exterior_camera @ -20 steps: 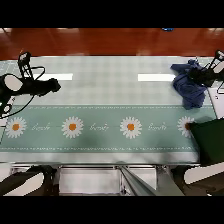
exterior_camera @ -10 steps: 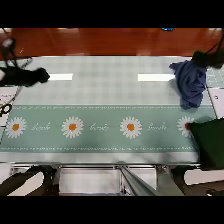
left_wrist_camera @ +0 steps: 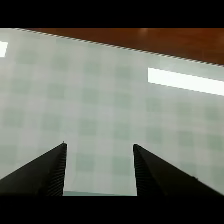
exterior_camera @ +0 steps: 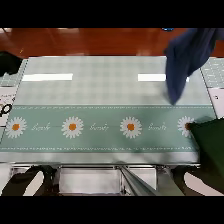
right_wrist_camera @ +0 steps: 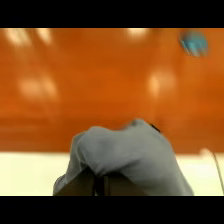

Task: Fold the shirts.

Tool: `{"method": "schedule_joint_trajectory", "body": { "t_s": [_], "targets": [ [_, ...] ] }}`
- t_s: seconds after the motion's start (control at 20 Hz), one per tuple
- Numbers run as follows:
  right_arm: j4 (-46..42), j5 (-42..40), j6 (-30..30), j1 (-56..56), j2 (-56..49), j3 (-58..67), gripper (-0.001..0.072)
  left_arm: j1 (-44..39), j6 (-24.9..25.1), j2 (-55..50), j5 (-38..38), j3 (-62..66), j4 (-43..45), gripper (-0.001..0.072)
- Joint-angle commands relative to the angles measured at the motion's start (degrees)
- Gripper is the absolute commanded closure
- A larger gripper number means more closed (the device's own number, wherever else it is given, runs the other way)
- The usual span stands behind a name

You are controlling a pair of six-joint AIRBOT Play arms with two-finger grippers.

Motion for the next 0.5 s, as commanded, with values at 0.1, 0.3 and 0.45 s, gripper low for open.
{"method": "schedule_joint_trajectory", "body": {
  "t_s": [0.1, 0.3, 0.45],
  "targets": [
    [0.94, 6.16, -1.22, 13.20, 5.44, 7.58, 0.0691, 0.09, -1.64, 9.60, -1.95, -8.17, -0.28, 0.0202],
    [7.21, 17.38, -0.87, 24.13, 2.78, 1.88, 0.0691, 0.09, -3.61, 9.79, -3.74, -8.59, -1.75, 0.0202],
    [11.32, 11.61, -0.85, 35.01, -1.49, -8.26, 0.0691, 0.09, -2.99, 8.94, -4.44, -8.63, -1.75, 0.0201]
  ]
}}
